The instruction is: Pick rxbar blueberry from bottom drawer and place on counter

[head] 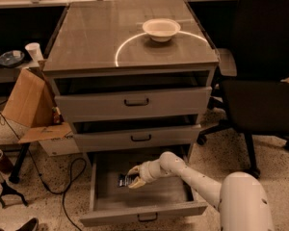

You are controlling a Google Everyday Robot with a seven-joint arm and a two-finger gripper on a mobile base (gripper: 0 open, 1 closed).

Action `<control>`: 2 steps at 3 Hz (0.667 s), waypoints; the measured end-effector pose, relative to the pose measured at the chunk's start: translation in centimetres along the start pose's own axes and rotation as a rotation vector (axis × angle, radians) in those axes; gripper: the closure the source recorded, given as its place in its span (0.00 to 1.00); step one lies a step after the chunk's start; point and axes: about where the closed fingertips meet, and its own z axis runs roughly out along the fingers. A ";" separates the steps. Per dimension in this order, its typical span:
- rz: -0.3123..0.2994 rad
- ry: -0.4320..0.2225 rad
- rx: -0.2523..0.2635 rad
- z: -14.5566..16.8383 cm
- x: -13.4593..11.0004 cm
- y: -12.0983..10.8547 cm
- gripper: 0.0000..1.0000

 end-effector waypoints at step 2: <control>-0.017 0.152 0.036 -9.2 -6.5 -0.2 1.00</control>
Offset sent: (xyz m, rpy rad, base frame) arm -0.0276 -0.0413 0.1698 -0.2240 -0.0449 -0.0774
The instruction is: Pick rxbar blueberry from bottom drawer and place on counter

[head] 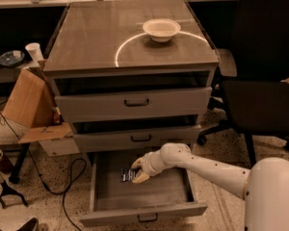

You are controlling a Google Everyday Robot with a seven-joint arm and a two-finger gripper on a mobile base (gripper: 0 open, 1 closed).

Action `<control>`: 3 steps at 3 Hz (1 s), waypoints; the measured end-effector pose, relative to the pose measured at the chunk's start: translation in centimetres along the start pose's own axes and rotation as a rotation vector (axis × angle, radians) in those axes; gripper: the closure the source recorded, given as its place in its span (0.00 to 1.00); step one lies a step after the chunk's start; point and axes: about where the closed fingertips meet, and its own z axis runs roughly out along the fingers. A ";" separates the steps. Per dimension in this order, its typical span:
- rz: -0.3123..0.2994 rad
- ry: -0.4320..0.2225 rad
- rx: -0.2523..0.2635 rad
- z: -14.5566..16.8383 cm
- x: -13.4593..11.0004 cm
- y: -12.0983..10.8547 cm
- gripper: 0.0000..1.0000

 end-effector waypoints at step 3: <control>0.053 0.212 0.017 -13.9 -7.5 -0.4 1.00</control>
Offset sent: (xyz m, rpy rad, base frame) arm -0.0398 -0.0436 0.2173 -0.3062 0.0460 -0.1328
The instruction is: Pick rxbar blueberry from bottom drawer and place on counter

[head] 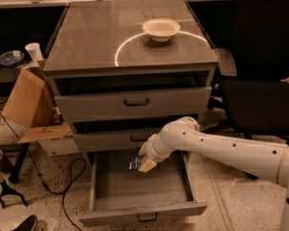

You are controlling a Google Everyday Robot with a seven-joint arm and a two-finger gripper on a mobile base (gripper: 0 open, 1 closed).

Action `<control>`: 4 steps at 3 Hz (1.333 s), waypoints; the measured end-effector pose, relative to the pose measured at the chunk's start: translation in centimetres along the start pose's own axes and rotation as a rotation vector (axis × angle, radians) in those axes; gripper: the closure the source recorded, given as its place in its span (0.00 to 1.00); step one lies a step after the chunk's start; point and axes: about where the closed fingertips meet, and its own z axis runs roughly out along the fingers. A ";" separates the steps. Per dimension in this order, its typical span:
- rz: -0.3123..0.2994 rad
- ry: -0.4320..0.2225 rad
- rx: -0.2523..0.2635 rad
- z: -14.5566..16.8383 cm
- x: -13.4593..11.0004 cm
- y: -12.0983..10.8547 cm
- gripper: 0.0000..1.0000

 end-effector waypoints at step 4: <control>-0.136 0.195 0.278 -16.5 -10.3 -3.5 1.00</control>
Offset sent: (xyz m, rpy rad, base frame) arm -0.0018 -0.0069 0.1119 -0.0953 -0.2063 -0.0194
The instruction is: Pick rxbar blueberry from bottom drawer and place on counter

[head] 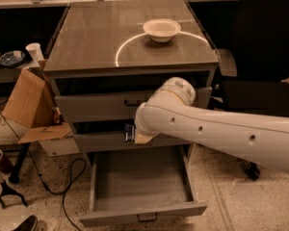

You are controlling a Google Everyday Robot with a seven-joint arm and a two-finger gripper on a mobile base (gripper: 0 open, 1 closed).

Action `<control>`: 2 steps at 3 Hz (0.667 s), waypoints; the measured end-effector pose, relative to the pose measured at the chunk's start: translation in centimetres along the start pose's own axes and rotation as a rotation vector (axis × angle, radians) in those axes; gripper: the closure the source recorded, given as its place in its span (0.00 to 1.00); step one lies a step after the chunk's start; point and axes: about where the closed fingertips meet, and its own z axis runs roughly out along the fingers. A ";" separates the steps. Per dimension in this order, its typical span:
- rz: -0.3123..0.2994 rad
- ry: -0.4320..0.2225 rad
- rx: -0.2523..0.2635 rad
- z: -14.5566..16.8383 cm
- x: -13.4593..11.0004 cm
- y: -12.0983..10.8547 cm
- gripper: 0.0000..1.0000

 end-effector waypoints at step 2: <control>-0.007 0.088 0.109 -7.4 -2.0 -6.1 1.00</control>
Offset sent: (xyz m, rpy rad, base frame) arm 0.0156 -0.0008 0.0806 -0.0562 -0.0908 -0.0508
